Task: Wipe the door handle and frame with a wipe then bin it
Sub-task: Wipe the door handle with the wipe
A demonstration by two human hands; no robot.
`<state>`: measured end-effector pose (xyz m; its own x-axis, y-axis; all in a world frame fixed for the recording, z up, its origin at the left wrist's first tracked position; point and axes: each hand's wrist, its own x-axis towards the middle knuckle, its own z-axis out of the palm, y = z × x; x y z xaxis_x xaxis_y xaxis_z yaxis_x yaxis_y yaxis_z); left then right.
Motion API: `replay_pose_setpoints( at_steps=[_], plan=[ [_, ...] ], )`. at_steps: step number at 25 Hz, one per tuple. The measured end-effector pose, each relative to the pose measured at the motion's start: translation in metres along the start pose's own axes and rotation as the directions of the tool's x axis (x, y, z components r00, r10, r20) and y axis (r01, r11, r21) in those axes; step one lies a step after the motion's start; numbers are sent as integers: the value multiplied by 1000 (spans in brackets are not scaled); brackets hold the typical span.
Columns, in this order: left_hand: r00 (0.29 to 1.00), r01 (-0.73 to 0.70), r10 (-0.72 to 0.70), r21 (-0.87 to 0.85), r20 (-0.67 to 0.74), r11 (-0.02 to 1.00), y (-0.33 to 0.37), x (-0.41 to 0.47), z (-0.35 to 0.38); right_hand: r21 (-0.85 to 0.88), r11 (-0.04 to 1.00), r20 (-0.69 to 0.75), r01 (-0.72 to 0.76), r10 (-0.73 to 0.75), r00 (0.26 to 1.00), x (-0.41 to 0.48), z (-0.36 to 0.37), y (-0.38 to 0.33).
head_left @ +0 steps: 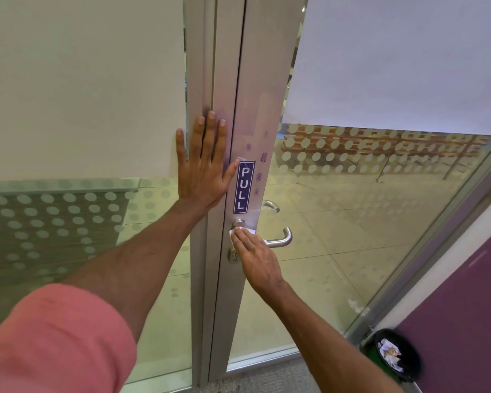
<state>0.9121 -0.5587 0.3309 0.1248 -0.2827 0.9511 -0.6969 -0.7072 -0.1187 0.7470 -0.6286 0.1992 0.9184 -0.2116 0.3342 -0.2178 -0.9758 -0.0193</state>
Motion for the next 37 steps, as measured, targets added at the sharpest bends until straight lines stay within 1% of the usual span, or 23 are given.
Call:
replay_pose_setpoints(
  at_steps=[3,6,8,11,15,16,18,20,21,22,23,24,25,26,27,28,29,31,32,33,34,35,37],
  plan=[
    [1000,-5,5,-5,1,1000,0,-1,0,18,998,-74,57,-56,996,-14,-6,6],
    [1000,-4,4,-1,2,1000,0,-2,1,-61,988,-188,144,-153,970,-32,-6,15],
    [1000,-1,1,3,0,1000,2,-2,0,-57,992,-170,111,-120,978,-30,-8,13],
    [1000,8,-8,-12,23,1000,2,-1,-2,2,998,-63,57,-57,996,-14,-9,4],
    [996,16,-15,-16,83,1000,1,0,-7,82,995,-91,63,-55,994,-33,-12,20],
    [994,31,-29,-18,105,999,0,1,-8,138,990,-102,41,-27,994,-43,-13,29],
    [991,35,-26,-64,128,997,-1,0,-13,291,953,-130,-80,123,984,-60,-16,44],
    [990,-78,102,-226,99,971,8,-19,-19,421,889,-240,-178,298,924,-72,-15,47],
    [982,-135,170,-325,81,936,18,-39,-25,540,816,-263,-205,395,880,-76,-11,44],
    [978,-140,192,-414,87,900,30,-64,-33,711,667,-225,-223,516,827,-79,-6,38],
    [978,-70,157,-491,137,868,42,-93,-43,876,424,-102,-229,627,772,-81,-1,32],
    [968,65,80,-548,236,834,54,-124,-54,971,117,75,-209,680,730,-82,4,25],
    [927,246,-13,-581,376,776,64,-153,-66,964,-202,265,-173,664,699,-83,11,20],
    [836,451,-92,-580,541,678,73,-178,-76,866,-483,435,-131,597,674,-84,17,16],
    [696,648,-144,-531,703,546,80,-198,-84,730,-677,558,-96,508,656,-86,20,12],
    [526,811,-164,-434,834,392,85,-214,-90,607,-792,629,-71,423,653,-86,22,9],
    [337,928,-164,-298,927,222,89,-225,-94,528,-847,665,-62,367,651,-87,24,6],
    [-21,990,-112,5,993,-139,94,-235,-101,513,-853,669,-96,327,667,-88,33,-2],
    [-130,949,-64,105,989,-299,95,-237,-104,561,-814,662,-149,333,672,-88,38,-5],
    [-177,902,-43,145,983,-406,95,-239,-105,627,-748,655,-216,357,666,-88,41,-9],
    [-191,873,-59,143,980,-466,94,-240,-104,694,-663,644,-282,395,655,-89,44,-11],
    [-195,855,-87,125,977,-504,91,-239,-104,739,-580,635,-342,430,642,-89,48,-13],
    [-184,848,-153,79,971,-524,87,-237,-103,768,-494,628,-408,451,634,-90,50,-15]
  ],
)
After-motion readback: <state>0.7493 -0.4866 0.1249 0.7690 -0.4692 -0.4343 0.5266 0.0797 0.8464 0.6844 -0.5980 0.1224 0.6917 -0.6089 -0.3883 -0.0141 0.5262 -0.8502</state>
